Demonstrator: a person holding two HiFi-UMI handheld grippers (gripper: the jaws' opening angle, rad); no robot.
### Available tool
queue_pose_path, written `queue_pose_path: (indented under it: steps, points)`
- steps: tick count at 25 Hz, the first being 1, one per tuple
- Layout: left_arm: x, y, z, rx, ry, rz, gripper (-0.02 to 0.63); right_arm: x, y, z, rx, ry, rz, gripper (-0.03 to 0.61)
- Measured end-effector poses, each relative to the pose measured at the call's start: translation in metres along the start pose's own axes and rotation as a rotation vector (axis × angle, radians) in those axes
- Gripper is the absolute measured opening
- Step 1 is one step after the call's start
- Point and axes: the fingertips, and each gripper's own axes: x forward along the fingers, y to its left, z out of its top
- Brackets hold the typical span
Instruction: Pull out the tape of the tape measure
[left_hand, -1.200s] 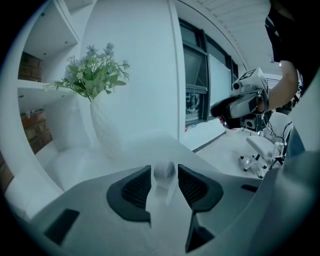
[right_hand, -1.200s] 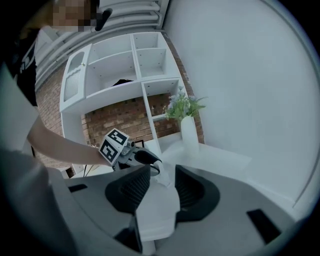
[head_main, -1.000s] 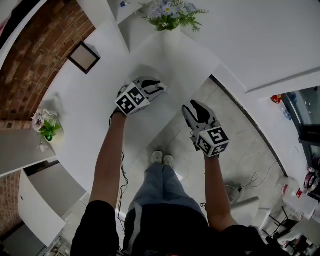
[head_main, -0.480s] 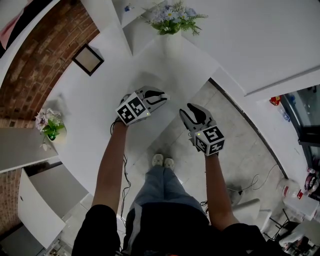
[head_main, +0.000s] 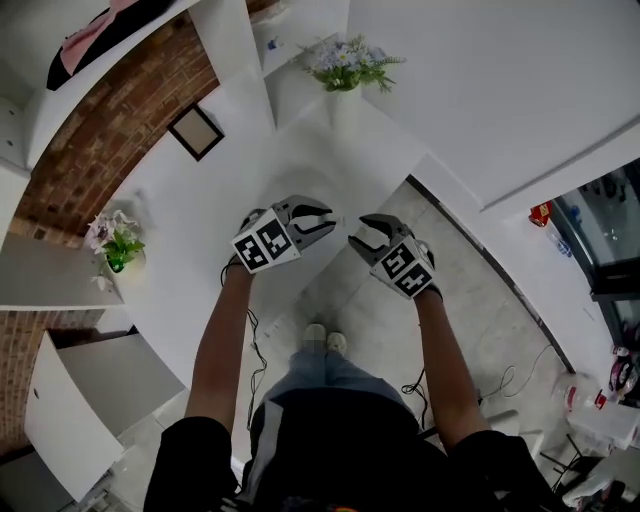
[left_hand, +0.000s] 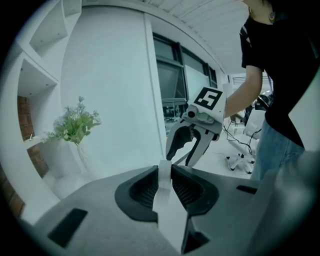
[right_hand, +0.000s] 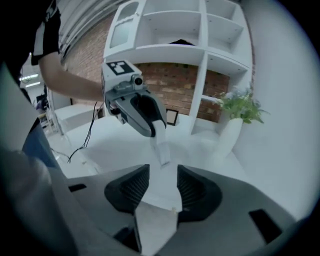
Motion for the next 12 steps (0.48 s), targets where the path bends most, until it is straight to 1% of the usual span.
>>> queue_pose_path:
  steps: [3, 5, 8, 12]
  points:
    - [-0.011, -0.017, 0.01, 0.021, -0.012, -0.004, 0.084, 0.002, 0.012, 0.001, -0.163, 0.078, 0.035, 0.155]
    - [-0.016, -0.028, 0.016, 0.035, -0.019, -0.011, 0.084, 0.004, 0.021, 0.003, -0.249, 0.117, 0.056, 0.155]
    - [-0.021, -0.041, 0.019, 0.056, -0.017, -0.016, 0.084, 0.006, 0.034, 0.007, -0.334, 0.157, 0.084, 0.155]
    - [-0.026, -0.052, 0.023, 0.041, -0.04, -0.011, 0.083, 0.01, 0.045, 0.001, -0.411, 0.204, 0.11, 0.155]
